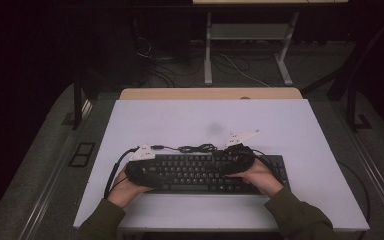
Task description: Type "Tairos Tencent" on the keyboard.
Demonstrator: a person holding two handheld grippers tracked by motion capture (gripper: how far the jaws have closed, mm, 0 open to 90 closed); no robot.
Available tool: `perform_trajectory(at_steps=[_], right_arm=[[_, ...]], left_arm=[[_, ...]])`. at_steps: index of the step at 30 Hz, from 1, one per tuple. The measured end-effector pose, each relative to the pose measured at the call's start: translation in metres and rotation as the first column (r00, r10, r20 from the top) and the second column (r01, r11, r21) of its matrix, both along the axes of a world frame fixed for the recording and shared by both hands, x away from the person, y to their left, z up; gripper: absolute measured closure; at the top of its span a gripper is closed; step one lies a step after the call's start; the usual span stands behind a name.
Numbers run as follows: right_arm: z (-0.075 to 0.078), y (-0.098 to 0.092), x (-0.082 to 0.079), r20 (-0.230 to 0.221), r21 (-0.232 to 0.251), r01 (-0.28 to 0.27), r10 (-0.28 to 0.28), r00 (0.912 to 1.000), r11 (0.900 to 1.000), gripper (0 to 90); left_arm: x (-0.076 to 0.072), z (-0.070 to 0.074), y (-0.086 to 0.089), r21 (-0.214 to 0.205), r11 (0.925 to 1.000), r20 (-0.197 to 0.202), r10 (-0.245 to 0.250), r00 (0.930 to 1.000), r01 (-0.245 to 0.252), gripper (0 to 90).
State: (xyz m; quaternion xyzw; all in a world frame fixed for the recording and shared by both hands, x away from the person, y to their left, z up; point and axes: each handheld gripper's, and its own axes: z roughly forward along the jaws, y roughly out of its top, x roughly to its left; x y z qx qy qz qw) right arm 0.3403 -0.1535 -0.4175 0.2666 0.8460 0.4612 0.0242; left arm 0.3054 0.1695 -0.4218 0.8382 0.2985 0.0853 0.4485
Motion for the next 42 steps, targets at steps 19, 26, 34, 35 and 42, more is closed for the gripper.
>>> perform_trajectory(at_steps=[19, 26, 34, 35, 42], right_arm=[[0.000, 0.000, 0.000, 0.007, -0.001, -0.002, 0.002, 1.0000, 1.0000, 41.9], [0.000, 0.000, 0.000, 0.008, -0.002, -0.001, 0.001, 1.0000, 1.0000, 41.9], [0.000, 0.001, 0.000, 0.007, -0.003, 0.000, 0.001, 1.0000, 1.0000, 41.9], [-0.001, 0.001, 0.000, 0.007, -0.003, 0.000, 0.000, 1.0000, 1.0000, 41.9], [-0.001, 0.001, 0.000, 0.007, -0.005, 0.000, 0.000, 1.0000, 1.0000, 41.9]], left_arm=[[0.003, 0.001, 0.014, 0.008, 1.0000, -0.016, 0.000, 0.9999, 0.000, 87.5], [0.004, -0.002, 0.010, 0.028, 0.9994, -0.032, -0.018, 0.9993, 0.018, 89.0], [0.006, -0.008, 0.005, 0.053, 0.9979, -0.052, -0.034, 0.9981, 0.037, 89.0], [0.006, -0.009, 0.004, 0.054, 0.9979, -0.056, -0.032, 0.9979, 0.035, 89.0], [0.007, -0.012, 0.001, 0.064, 0.9969, -0.060, -0.042, 0.9973, 0.046, 89.0]])
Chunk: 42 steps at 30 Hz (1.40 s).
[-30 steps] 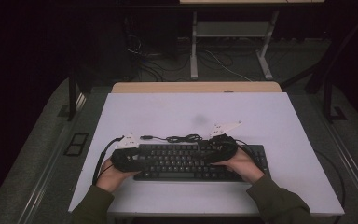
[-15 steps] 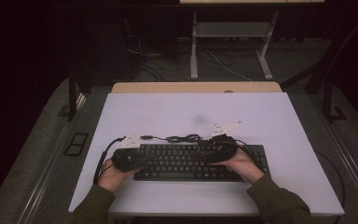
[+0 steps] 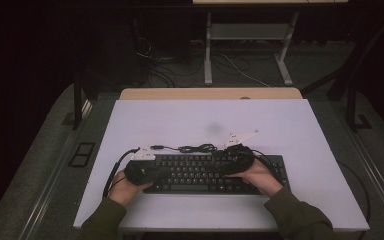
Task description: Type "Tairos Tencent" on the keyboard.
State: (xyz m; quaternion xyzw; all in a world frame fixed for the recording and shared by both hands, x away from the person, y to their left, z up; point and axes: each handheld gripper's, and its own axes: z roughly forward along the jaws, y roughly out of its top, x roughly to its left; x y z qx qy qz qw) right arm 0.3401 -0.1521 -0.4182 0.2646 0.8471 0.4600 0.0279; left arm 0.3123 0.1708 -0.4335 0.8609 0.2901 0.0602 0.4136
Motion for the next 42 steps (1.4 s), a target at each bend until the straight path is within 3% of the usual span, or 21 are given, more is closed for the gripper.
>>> perform_trajectory(at_steps=[9, 16, 32, 36, 42], right_arm=[[0.000, 0.000, 0.000, 0.002, 0.001, -0.003, 0.003, 1.0000, 1.0000, 40.9], [0.000, 0.000, 0.000, 0.007, 0.007, 0.004, -0.004, 1.0000, 1.0000, 34.0], [-0.002, 0.000, 0.001, 0.036, 0.033, 0.051, -0.052, 0.9980, 0.9982, 21.8], [-0.002, 0.000, 0.001, 0.038, 0.031, 0.055, -0.057, 0.9977, 0.9980, 21.8], [-0.002, 0.000, 0.001, 0.042, 0.032, 0.059, -0.060, 0.9973, 0.9977, 20.8]], left_arm=[[0.001, -0.001, 0.000, -0.003, 1.0000, -0.009, 0.001, 1.0000, -0.001, 89.0], [0.000, -0.002, -0.001, 0.007, 0.9999, -0.011, -0.011, 0.9999, 0.011, 89.1], [-0.002, 0.008, 0.005, -0.044, 0.9990, 0.002, 0.011, 0.9999, -0.011, 86.1], [-0.004, 0.011, 0.003, -0.050, 0.9985, 0.015, 0.021, 0.9997, -0.021, 78.1], [-0.006, 0.013, 0.002, -0.056, 0.9979, 0.021, 0.034, 0.9992, -0.033, 55.0]])
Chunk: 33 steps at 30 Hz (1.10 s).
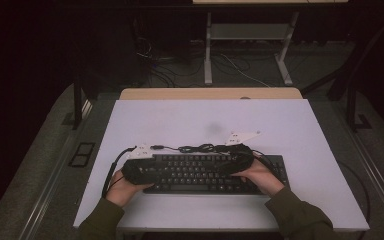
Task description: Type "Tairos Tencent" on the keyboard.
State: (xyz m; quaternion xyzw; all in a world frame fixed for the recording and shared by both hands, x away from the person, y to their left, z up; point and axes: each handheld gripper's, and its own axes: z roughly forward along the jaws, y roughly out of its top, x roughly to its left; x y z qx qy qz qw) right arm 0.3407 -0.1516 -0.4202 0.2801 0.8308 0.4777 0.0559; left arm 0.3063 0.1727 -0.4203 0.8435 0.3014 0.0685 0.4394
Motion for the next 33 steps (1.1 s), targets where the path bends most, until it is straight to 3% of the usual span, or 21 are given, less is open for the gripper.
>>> perform_trajectory(at_steps=[7, 17, 26, 33], right_arm=[[0.000, 0.000, 0.000, 0.003, -0.002, 0.003, -0.003, 1.0000, 1.0000, 20.8], [-0.001, 0.000, 0.001, 0.003, -0.006, 0.003, -0.003, 1.0000, 1.0000, 21.0], [-0.001, 0.000, 0.001, 0.000, -0.010, 0.005, -0.005, 1.0000, 0.9999, 21.4], [-0.001, 0.000, 0.001, 0.000, -0.009, 0.007, -0.007, 1.0000, 0.9999, 21.5]], left_arm=[[-0.001, 0.000, -0.005, -0.005, 1.0000, 0.017, 0.002, 0.9998, -0.002, 29.2], [-0.004, 0.000, -0.013, -0.016, 0.9997, 0.017, -0.018, 0.9997, 0.018, 26.5], [-0.007, -0.001, -0.021, -0.016, 0.9981, 0.014, -0.060, 0.9981, 0.060, 33.2], [-0.010, 0.000, -0.025, -0.043, 0.9951, 0.019, -0.088, 0.9959, 0.089, 56.3]])
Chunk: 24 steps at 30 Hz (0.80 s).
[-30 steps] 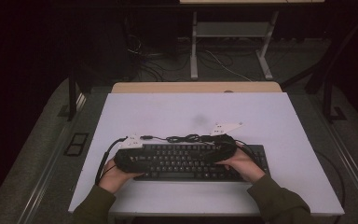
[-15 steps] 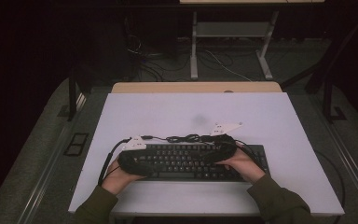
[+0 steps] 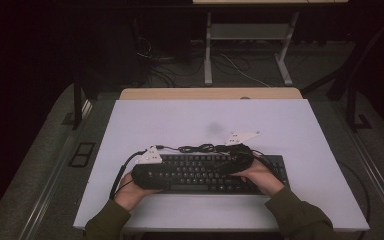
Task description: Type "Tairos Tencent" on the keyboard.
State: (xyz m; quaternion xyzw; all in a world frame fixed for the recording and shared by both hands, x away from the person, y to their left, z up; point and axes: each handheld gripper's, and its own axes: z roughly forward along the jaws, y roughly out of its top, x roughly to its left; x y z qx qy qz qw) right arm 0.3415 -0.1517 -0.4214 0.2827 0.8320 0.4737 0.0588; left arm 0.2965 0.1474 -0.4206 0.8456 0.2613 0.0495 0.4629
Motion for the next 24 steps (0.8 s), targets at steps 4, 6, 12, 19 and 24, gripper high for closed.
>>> perform_trajectory(at_steps=[4, 6, 12, 19, 24], right_arm=[[0.0001, 0.0000, 0.0000, 0.002, 0.000, 0.000, 0.000, 1.0000, 1.0000, 21.6], [0.0001, 0.0001, 0.0000, 0.001, 0.000, 0.000, 0.000, 1.0000, 1.0000, 21.6], [0.0002, -0.0004, 0.0002, 0.004, 0.002, 0.002, -0.002, 1.0000, 1.0000, 21.7], [0.0003, -0.0006, 0.0002, 0.007, 0.001, 0.002, -0.002, 1.0000, 1.0000, 21.7], [0.0004, -0.0005, 0.0001, 0.006, 0.000, 0.002, -0.002, 1.0000, 1.0000, 21.7]], left_arm=[[0.0002, 0.0006, -0.0003, -0.017, 0.9996, -0.013, -0.025, 0.9996, 0.025, 77.0], [0.0001, 0.0007, -0.0009, -0.016, 0.9990, -0.026, -0.042, 0.9988, 0.041, 86.8], [0.0002, -0.0016, -0.0028, 0.013, 0.9969, -0.049, -0.077, 0.9959, 0.077, 89.0], [-0.0002, -0.0066, -0.0068, 0.055, 0.9909, -0.070, -0.119, 0.9905, 0.122, 89.0], [-0.0001, -0.0093, -0.0085, 0.071, 0.9888, -0.077, -0.126, 0.9890, 0.132, 89.0]])
